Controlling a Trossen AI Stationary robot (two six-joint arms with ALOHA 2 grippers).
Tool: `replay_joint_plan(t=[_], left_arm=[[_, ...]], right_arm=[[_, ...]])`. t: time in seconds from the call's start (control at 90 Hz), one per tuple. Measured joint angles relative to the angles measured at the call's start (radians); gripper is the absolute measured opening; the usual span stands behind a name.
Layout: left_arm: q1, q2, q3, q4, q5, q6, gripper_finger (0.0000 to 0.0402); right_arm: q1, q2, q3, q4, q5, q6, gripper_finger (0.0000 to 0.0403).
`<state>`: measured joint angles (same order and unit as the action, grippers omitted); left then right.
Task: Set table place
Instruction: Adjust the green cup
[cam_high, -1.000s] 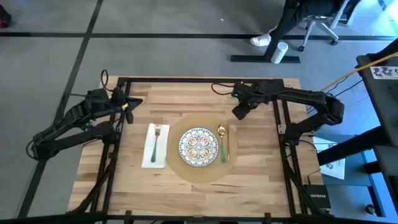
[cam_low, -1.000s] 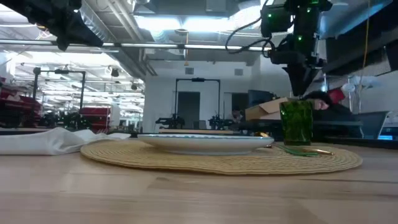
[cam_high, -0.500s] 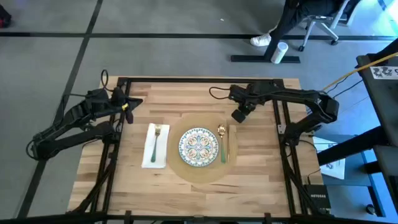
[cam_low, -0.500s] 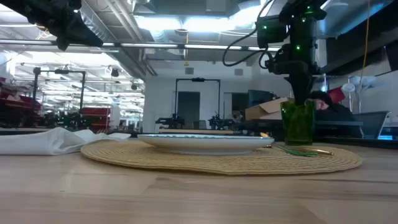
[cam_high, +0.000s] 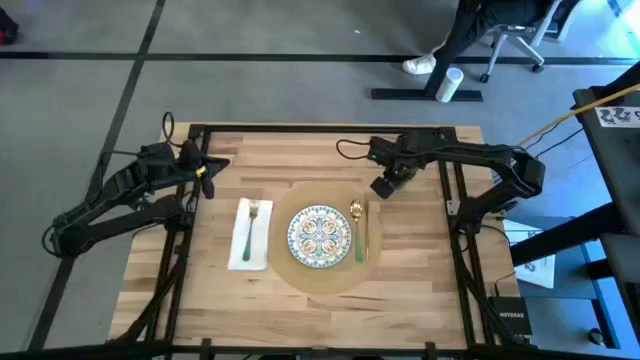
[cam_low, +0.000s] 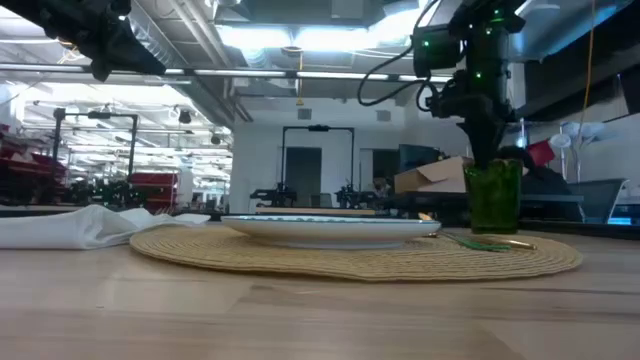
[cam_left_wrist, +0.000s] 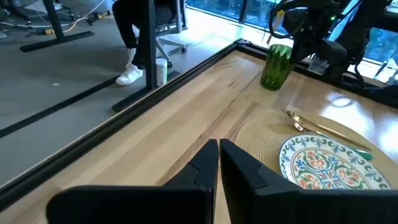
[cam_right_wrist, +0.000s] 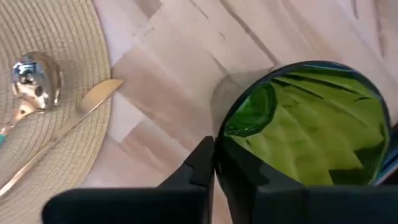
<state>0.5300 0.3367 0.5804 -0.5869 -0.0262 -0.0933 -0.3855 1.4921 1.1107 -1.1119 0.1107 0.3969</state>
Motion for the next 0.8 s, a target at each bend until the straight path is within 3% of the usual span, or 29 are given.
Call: replay_joint_plan(t=[0.411,0.8], left_arm=[[0.000,0.000,0.000,0.000,0.000,0.000,0.0000],[0.000,0.000,0.000,0.001,0.000,0.000,0.0000]], right_arm=[[0.008,0.000,0.002,0.070,-0.095,0.018,0.0008],[0.081,0.000,0.062,0.118,-0.100,0.029,0.0007]])
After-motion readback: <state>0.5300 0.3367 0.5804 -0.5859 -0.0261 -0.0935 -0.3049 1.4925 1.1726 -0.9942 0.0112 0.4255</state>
